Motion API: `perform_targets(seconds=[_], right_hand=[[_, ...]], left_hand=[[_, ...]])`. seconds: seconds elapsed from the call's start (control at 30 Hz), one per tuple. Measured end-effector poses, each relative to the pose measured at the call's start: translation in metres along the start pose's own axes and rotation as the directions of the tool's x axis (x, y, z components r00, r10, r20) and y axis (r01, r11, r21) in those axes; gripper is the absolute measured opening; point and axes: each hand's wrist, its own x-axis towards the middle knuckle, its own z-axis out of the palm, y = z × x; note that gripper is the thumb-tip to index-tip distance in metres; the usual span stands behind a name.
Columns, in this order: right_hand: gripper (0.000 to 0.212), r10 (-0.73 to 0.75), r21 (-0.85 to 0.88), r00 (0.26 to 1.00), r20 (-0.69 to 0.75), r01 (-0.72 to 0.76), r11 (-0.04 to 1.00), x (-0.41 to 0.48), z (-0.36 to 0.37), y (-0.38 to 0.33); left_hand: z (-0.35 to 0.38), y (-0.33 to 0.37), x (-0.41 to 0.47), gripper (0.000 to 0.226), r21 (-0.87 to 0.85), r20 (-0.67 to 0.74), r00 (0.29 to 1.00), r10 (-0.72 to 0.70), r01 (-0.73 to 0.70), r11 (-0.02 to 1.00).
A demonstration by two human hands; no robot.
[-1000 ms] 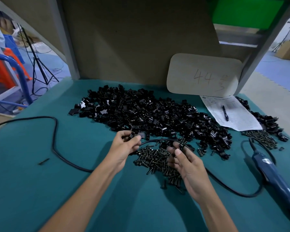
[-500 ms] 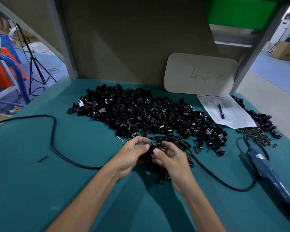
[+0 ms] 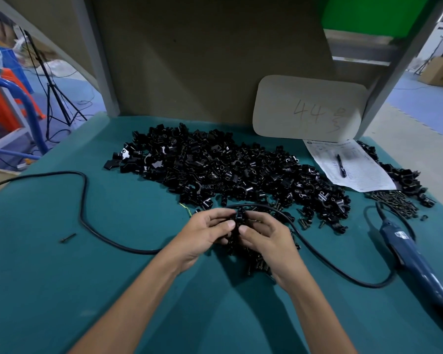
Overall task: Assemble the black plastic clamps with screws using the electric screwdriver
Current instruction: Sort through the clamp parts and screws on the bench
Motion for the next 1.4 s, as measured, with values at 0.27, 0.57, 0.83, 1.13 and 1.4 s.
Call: perform_targets(seconds=[0.27, 0.57, 0.83, 1.13, 1.4], right_hand=[[0.024, 0.024, 0.086, 1.000, 0.010, -0.025, 0.996, 0.002, 0.005, 0.007], [0.021, 0.065, 0.112, 0.998, 0.002, -0.065, 0.992, 0.000, 0.013, 0.015], [0.022, 0.055, 0.065, 0.998, -0.020, -0.054, 0.996, 0.000, 0.017, 0.016], [0.025, 0.057, 0.080, 0.998, -0.001, -0.057, 0.995, -0.001, 0.017, 0.016], [0.023, 0.063, 0.077, 0.998, -0.001, -0.063, 0.995, -0.001, 0.019, 0.015]], left_hand=[[0.005, -0.012, 0.001, 0.030, 0.055, -0.025, 0.994, 0.104, -0.102, 0.993], [0.000, -0.025, -0.003, 0.044, 0.051, -0.056, 0.989, 0.138, -0.135, 0.990], [0.000, -0.031, -0.007, 0.035, 0.054, -0.077, 0.981, 0.178, -0.175, 0.983], [-0.003, -0.035, -0.004, 0.046, 0.085, -0.050, 0.985, 0.164, -0.160, 0.984], [-0.005, -0.038, -0.005, 0.053, 0.121, -0.062, 0.985, 0.160, -0.152, 0.981]])
